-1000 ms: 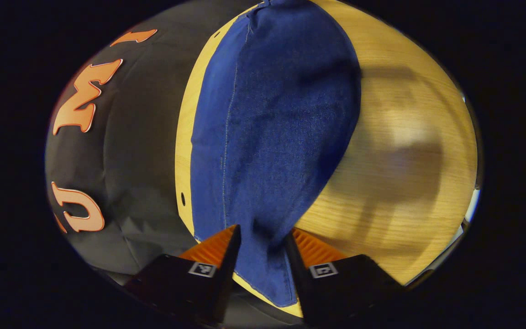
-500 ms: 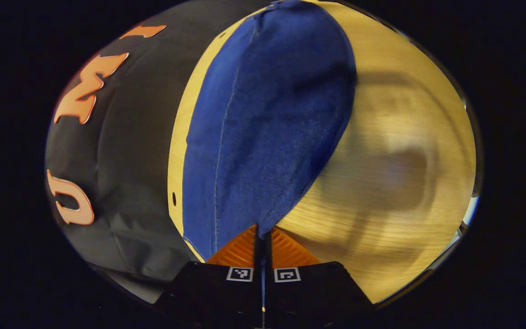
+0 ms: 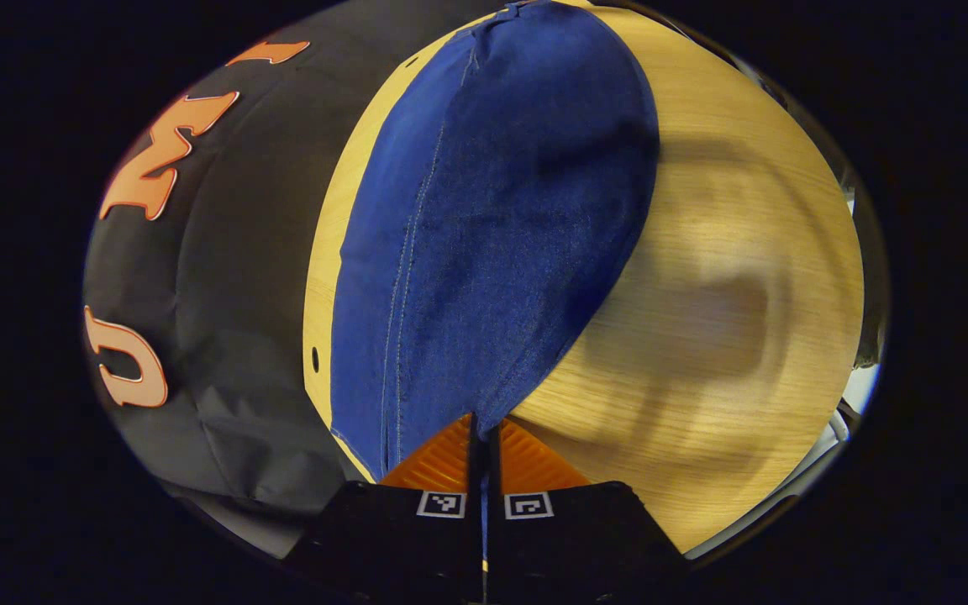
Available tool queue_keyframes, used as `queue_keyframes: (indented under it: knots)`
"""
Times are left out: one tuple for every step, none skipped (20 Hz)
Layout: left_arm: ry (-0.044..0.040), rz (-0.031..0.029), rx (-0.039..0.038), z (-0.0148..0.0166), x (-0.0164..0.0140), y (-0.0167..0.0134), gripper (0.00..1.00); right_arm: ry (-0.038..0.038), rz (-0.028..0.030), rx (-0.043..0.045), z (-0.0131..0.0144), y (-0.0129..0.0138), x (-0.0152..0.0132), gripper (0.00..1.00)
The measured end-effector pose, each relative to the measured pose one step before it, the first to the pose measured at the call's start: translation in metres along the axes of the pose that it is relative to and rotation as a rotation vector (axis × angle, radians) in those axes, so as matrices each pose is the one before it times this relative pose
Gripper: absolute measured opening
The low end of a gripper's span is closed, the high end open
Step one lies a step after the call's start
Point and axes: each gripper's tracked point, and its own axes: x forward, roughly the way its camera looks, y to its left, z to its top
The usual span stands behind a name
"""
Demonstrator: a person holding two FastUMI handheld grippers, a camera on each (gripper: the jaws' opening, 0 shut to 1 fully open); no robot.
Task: Grasp the waist and the cuffs of the jeans and fold them to make the two legs overlap; first hold the waist and fold one-third of the jeans toward the cuffs, then hold the cuffs and fold the remaining one-third in the same direction to finish folding.
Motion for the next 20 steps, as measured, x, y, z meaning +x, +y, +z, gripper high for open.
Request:
queue_keyframes:
  knots:
    - [0.00263,-0.00141,-0.00288,0.00017,-0.00036,0.00036,0.02,0.00513,0.02162,-0.08709,-0.00619,0.01063,0.00318,0.97]
    - [0.00132,0.00033,0.00181,0.00006,-0.00056,0.00056,0.02,-0.00012,0.02062,-0.07186,-0.00617,0.01,0.0039,0.98]
    - [0.00403,0.00246,0.0014,-0.00021,-0.00004,0.00026,0.03,0.00163,0.02486,-0.06327,-0.00575,0.00973,0.0059,0.98]
    - [0.00383,0.00068,-0.00009,-0.00058,0.00009,-0.00038,0.02,-0.00002,0.02166,-0.05511,-0.00509,0.00775,0.00615,0.98]
    - [0.0041,0.0008,-0.00169,0.00051,0.00026,0.00015,0.02,0.00384,0.01848,-0.04828,-0.00621,0.00561,0.00558,0.98]
    - [0.00487,-0.00114,-0.00359,-0.00076,0.00005,-0.00014,0.02,0.00351,0.01912,-0.04142,-0.00461,0.00488,0.00491,0.97]
    - [0.00274,-0.00035,-0.00244,-0.0002,0.00054,-0.00009,0.02,-0.00659,0.0196,-0.04307,-0.00214,0.005,0.00515,0.98]
    - [0.00474,-0.00251,-0.00151,-0.00155,-0.00019,-0.00012,0.02,-0.0019,0.01548,-0.03978,-0.00366,0.00319,0.00758,0.98]
    - [0.00338,-0.00199,0.00036,-0.00016,0.00021,-0.00011,0.02,-0.00049,0.01925,-0.04592,-0.00228,0.00438,0.00452,0.97]
    - [0.00353,-0.00222,0.0026,-0.00094,0.0,0.00007,0.03,-0.00161,0.01984,-0.03333,-0.00426,0.00687,0.00549,0.98]
    - [0.00348,-0.00298,0.00251,0.0,0.00031,-0.00028,0.02,-0.00166,0.02075,-0.04155,-0.00243,0.00683,0.00672,0.98]
    - [0.00308,-0.00402,0.00301,-0.00068,-0.0001,-0.00027,0.02,-0.00262,0.02367,-0.03503,-0.00195,0.00596,0.00592,0.98]
    - [0.00356,-0.00391,0.00056,0.00036,0.00033,-0.00009,0.02,-0.00464,0.02253,-0.02833,0.00059,0.00644,0.00615,0.98]
    - [0.00309,-0.00376,-0.00043,-0.00012,0.00011,-0.0002,0.02,-0.00214,0.01487,-0.03309,0.0024,0.00474,0.00525,0.98]
    - [0.00307,-0.00291,-0.00164,0.00029,0.00003,-0.00062,0.02,-0.00416,0.01384,-0.03516,0.00214,0.00308,0.0029,0.98]
    - [0.00272,-0.00243,-0.00109,-0.00052,0.00002,0.00035,0.03,-0.00407,0.00861,-0.02244,0.00041,0.00211,0.0046,0.98]
    - [0.0022,-0.00273,-0.00008,0.00003,-0.00025,-0.00045,0.02,-0.00008,0.00675,-0.00319,-0.00099,0.00145,0.00321,0.98]
    - [0.00174,-0.00287,0.00022,-0.00084,0.00036,-0.00002,0.02,-0.00033,-0.00451,0.00456,-0.00075,-0.00291,0.00362,0.98]
    - [0.00097,-0.00425,-0.00054,0.00088,-0.00008,-0.00065,0.02,0.00333,-0.00091,0.01283,-0.00032,-0.00295,0.00323,0.96]
    - [-0.00001,-0.00334,0.00136,-0.00096,-0.00019,0.00018,0.02,0.00078,-0.00232,0.0056,-0.00188,-0.00277,0.00539,0.96]
